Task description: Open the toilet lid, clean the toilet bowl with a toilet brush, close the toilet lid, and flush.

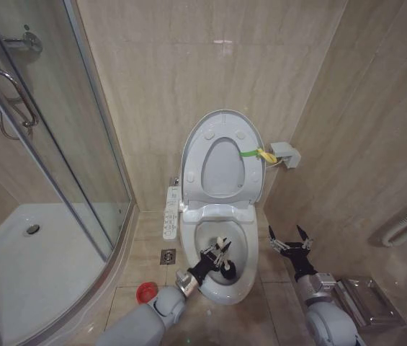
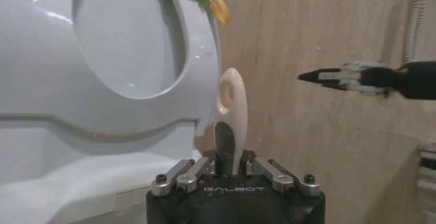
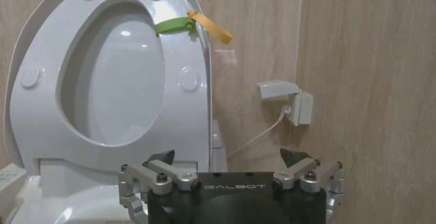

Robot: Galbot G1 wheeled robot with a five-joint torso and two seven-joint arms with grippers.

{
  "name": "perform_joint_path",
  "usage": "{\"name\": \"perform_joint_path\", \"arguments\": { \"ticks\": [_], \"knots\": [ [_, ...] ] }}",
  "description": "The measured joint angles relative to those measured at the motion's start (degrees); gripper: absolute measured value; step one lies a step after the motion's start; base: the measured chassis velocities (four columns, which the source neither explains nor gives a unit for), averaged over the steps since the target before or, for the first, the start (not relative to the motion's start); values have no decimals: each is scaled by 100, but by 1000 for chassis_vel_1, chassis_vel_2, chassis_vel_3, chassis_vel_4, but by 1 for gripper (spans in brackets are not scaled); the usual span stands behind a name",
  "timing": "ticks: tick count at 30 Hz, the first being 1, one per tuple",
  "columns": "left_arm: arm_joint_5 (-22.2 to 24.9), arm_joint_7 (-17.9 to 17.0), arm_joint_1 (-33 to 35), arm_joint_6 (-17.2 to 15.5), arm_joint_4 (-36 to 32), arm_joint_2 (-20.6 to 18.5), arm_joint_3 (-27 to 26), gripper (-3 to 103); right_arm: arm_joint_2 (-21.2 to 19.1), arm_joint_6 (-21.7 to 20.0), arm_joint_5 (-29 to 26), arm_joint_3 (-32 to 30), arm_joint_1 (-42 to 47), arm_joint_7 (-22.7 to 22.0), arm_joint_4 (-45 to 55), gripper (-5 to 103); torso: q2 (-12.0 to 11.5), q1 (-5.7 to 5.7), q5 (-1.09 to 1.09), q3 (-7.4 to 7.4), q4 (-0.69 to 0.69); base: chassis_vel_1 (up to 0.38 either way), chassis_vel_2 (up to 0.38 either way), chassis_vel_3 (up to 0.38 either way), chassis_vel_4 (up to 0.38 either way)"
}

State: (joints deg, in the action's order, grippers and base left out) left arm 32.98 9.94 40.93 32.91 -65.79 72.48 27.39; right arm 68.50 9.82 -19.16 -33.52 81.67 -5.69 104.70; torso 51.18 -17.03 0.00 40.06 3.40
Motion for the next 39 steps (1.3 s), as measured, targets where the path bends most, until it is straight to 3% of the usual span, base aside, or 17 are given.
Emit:
{"name": "perform_joint_path", "arguments": {
  "ticks": [9, 12, 16, 22, 39],
  "knots": [
    [127, 271, -456, 150, 971, 205, -194, 20, 0, 0, 0, 0, 0, 0, 0, 100, 0, -1, 1, 1, 1, 0, 0, 0, 0],
    [140, 211, -463, 138, 805, 127, -204, 20, 0, 0, 0, 0, 0, 0, 0, 100, 0, -1, 0, 1, 0, 0, 0, 0, 0],
    [159, -48, -207, -74, -268, -206, -11, 20, 0, 0, 0, 0, 0, 0, 0, 100, 0, 0, 0, 0, 1, 0, 0, 0, 0],
    [82, -99, 46, -124, -602, -279, 88, 20, 0, 0, 0, 0, 0, 0, 0, 100, 0, 0, 0, 0, 1, 0, 0, 0, 0],
    [-60, 85, -199, 66, 630, -44, -363, 20, 0, 0, 0, 0, 0, 0, 0, 100, 0, 0, 0, 0, 1, 0, 0, 0, 0]
  ]
}}
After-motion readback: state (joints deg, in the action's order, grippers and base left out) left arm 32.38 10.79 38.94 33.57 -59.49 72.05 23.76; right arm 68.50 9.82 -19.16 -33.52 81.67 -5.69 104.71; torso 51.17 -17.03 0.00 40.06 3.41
